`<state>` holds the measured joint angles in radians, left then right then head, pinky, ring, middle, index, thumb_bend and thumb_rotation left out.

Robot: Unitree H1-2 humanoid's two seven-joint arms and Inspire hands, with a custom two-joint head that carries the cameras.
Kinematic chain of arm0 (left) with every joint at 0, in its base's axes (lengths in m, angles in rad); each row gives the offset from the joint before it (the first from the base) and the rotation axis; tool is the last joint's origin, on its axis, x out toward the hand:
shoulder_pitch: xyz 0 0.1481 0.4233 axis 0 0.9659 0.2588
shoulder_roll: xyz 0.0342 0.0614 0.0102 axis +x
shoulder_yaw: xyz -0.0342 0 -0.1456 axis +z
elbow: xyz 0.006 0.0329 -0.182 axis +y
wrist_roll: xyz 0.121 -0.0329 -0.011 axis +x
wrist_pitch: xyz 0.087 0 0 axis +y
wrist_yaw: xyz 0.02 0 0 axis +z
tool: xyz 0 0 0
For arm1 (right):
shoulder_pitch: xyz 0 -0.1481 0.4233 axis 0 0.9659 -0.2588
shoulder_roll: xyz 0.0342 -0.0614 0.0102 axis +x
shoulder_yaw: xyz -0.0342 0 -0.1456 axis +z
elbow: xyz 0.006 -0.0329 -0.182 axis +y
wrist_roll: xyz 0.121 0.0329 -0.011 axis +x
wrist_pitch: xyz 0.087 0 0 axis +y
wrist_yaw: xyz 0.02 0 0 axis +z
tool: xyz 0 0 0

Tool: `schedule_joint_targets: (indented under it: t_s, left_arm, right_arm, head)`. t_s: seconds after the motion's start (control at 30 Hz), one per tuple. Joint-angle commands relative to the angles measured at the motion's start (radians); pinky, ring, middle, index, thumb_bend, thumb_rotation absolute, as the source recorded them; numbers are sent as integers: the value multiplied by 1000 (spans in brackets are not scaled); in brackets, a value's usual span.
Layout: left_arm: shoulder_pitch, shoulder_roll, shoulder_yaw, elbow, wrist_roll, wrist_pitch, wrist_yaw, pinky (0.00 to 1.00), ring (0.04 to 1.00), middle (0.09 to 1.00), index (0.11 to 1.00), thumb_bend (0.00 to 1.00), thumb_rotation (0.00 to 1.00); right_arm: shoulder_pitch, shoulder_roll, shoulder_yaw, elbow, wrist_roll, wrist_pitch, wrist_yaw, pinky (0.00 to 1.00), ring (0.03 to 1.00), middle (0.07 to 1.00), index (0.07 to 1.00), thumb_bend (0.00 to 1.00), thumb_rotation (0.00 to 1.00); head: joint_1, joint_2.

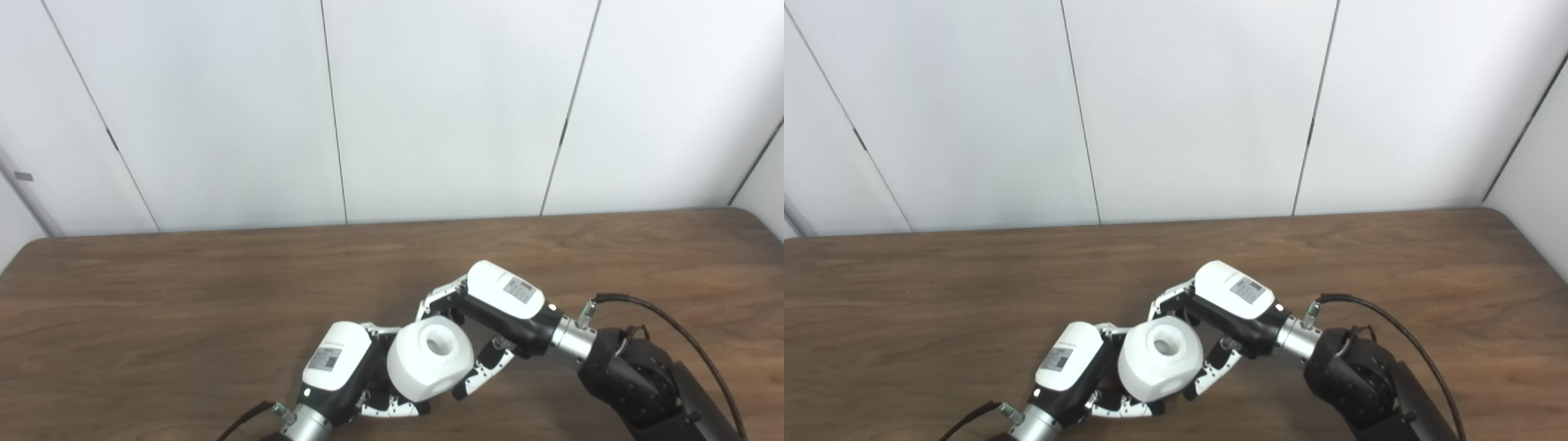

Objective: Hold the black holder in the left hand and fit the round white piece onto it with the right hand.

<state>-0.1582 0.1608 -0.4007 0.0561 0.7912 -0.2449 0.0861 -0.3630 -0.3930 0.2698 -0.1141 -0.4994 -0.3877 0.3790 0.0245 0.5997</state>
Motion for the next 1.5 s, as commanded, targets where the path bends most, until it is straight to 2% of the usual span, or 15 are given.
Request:
schedule_joint_targets:
  t_s: [0.0,0.63,0.8,1.03,1.3,1.47]
  left_arm:
    - [39,-19,-16,6,-2,-2,14,639,494,462,508,524,0]
    - [49,-25,-17,-30,0,21,-5,633,492,464,506,524,0]
    - [47,-26,-18,-25,-1,16,2,630,489,463,506,524,0]
    - [46,-26,-17,-25,0,18,1,631,490,464,506,524,0]
    - [49,-28,-16,-34,-3,25,-4,634,491,464,506,524,0]
    - [49,-29,-17,-35,-1,25,-3,633,490,464,506,524,0]
  right_arm:
    - [-33,-10,-9,-22,11,-30,-20,329,431,521,488,502,131]
    - [-18,-52,-1,-32,27,-33,12,353,449,526,488,503,127]
    - [-13,-66,1,-43,29,-17,23,349,444,529,488,503,127]
    - [-8,-71,2,-40,28,-29,20,345,446,533,488,504,126]
    - [-10,-77,7,-49,13,-23,30,394,508,566,491,510,140]
    - [-6,-76,7,-50,12,-21,29,398,510,567,491,512,140]
  head:
    - [0,0]
    - [-9,30]
    - [-11,31]
    - [-9,28]
    - [-10,32]
    - [-7,31]
